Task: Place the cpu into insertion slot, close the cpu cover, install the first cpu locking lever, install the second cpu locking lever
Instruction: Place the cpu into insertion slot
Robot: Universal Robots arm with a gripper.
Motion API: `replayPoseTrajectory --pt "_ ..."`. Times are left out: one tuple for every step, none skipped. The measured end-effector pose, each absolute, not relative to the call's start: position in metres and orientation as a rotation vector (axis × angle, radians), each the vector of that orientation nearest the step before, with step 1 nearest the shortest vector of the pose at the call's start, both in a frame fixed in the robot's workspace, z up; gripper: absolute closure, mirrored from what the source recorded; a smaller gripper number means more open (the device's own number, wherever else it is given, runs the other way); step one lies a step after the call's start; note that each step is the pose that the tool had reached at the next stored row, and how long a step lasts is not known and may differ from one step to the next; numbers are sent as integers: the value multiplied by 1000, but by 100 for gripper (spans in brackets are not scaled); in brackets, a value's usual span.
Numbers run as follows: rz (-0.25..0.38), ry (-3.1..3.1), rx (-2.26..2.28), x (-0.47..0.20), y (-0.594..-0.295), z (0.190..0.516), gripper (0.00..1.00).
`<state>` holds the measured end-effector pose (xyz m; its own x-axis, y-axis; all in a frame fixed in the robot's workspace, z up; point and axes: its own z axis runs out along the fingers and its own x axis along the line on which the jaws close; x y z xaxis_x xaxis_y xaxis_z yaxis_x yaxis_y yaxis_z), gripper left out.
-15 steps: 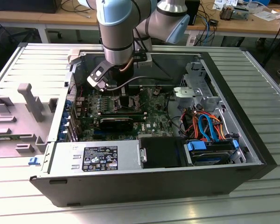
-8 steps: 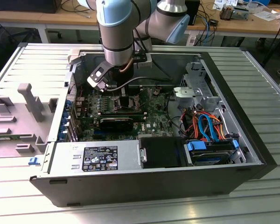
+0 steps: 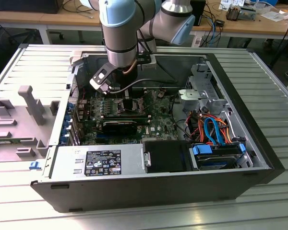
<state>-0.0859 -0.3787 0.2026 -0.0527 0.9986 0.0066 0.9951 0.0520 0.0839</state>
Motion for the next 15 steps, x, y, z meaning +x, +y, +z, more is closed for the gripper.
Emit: replayPoseTrajectory --pt "101 2239 2125 -86 -379 203 47" --pt "101 2239 2125 -86 -379 203 47" --pt "101 2239 2125 -86 -379 203 47" --pt "101 2239 2125 -86 -379 203 47" --pt "101 2239 2125 -86 -379 203 47" --pt "102 2239 2125 -86 -379 202 46" --pt "101 2239 2125 -86 -379 203 40" --pt "101 2239 2125 -86 -379 203 40" --pt "101 2239 2125 -86 -379 203 40" --pt "101 2239 2125 -86 -379 203 40" --pt "101 2239 2125 -86 -379 208 40" --pt "101 2239 2125 -86 -379 213 40" --pt "101 2239 2125 -86 -378 216 40" --pt "101 2239 2126 -86 -376 216 42" --pt "95 2242 2128 -82 -374 216 48"
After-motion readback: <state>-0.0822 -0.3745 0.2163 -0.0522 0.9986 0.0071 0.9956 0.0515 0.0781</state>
